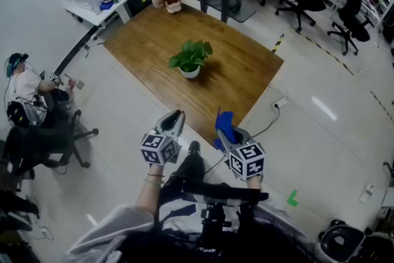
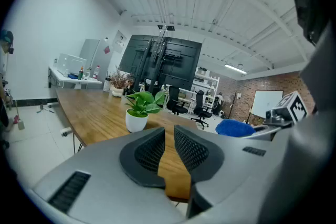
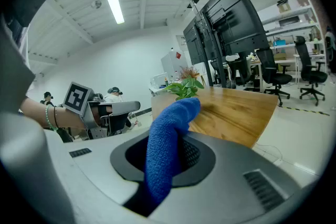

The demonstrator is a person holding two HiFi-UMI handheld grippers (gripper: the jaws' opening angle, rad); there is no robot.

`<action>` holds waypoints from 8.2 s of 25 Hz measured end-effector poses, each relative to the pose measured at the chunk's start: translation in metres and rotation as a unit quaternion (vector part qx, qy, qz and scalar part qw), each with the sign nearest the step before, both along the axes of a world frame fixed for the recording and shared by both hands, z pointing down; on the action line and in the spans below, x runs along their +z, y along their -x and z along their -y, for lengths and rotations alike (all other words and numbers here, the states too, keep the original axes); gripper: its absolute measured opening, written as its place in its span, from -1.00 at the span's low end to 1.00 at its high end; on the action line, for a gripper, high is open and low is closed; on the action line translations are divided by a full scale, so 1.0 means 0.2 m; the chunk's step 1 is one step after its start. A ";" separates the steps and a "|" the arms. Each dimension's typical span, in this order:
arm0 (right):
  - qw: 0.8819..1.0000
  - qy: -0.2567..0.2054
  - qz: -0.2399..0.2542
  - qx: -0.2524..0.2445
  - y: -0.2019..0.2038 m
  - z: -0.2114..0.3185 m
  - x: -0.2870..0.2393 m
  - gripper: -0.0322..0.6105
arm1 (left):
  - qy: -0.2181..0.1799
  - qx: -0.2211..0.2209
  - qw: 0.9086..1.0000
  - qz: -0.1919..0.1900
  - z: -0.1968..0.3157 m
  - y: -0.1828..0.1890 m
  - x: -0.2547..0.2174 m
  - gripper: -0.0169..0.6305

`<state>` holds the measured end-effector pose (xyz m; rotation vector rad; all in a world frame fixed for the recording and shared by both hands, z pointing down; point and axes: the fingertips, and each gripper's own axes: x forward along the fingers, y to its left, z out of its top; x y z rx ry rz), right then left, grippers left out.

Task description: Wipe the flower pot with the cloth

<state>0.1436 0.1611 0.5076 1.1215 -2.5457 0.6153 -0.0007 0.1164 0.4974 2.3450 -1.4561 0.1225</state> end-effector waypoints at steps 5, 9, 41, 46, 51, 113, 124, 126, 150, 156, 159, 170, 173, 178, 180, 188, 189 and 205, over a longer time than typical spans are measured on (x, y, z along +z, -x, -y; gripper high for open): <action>1.000 0.008 0.003 0.025 0.12 0.32 0.02 -0.69 | -0.004 0.016 1.000 0.001 0.36 0.14 0.01 -0.78; 1.000 0.009 -0.012 0.027 0.23 0.53 0.06 -0.69 | 0.015 0.037 0.999 0.005 0.58 0.23 0.08 -0.78; 0.984 0.025 -0.176 -0.008 0.50 1.35 0.43 -0.69 | 0.072 0.056 0.995 -0.047 1.30 0.34 0.33 -0.78; 0.980 0.040 -0.191 -0.040 0.56 1.34 0.52 -0.69 | 0.071 0.064 0.995 -0.042 1.34 0.34 0.33 -0.78; 0.978 0.054 -0.190 -0.067 0.65 1.28 0.58 -0.69 | 0.062 0.066 0.995 -0.041 1.44 0.38 0.31 -0.78; 0.963 -0.042 -0.220 -0.152 0.64 1.45 0.52 -0.68 | 0.083 0.065 0.993 -0.059 1.41 0.40 0.47 -0.78; 0.972 0.003 -0.192 -0.133 0.81 1.35 0.62 -0.68 | 0.085 0.062 0.994 -0.042 1.52 0.48 0.49 -0.78; 0.975 0.005 -0.184 -0.124 0.79 1.35 0.61 -0.68 | 0.081 0.058 0.994 -0.044 1.51 0.49 0.48 -0.78; 0.964 -0.031 -0.209 -0.161 0.74 1.52 0.51 -0.68 | 0.079 0.065 0.993 -0.051 1.43 0.49 0.50 -0.78; 0.963 -0.007 -0.206 -0.173 0.84 1.44 0.58 -0.68 | 0.082 0.064 0.994 -0.042 1.53 0.54 0.50 -0.78; 0.964 0.006 -0.204 -0.171 0.87 1.42 0.62 -0.68 | 0.084 0.065 0.994 -0.031 1.55 0.54 0.51 -0.78; 0.965 -0.003 -0.221 -0.141 0.62 1.47 0.60 -0.68 | 0.073 0.007 0.993 -0.090 1.41 0.54 0.50 -0.78; 0.960 -0.026 -0.238 -0.142 0.58 1.58 0.54 -0.68 | 0.072 0.005 0.993 -0.091 1.40 0.52 0.50 -0.78; 0.944 -0.069 -0.270 -0.176 0.61 1.73 0.43 -0.68 | 0.065 0.000 0.993 -0.099 1.42 0.51 0.47 -0.78; 0.940 -0.079 -0.271 -0.193 0.65 1.75 0.41 -0.68 | 0.063 0.006 0.993 -0.098 1.42 0.52 0.46 -0.78; 0.946 -0.059 -0.254 -0.191 0.74 1.65 0.47 -0.68 | 0.065 0.017 0.994 -0.082 1.53 0.56 0.48 -0.78; 0.949 -0.052 -0.247 -0.188 0.75 1.63 0.48 -0.68 | 0.067 0.015 0.994 -0.083 1.54 0.58 0.49 -0.78; 0.959 -0.006 -0.225 -0.174 0.82 1.54 0.60 -0.68 | 0.060 0.002 0.995 -0.083 1.52 0.64 0.46 -0.78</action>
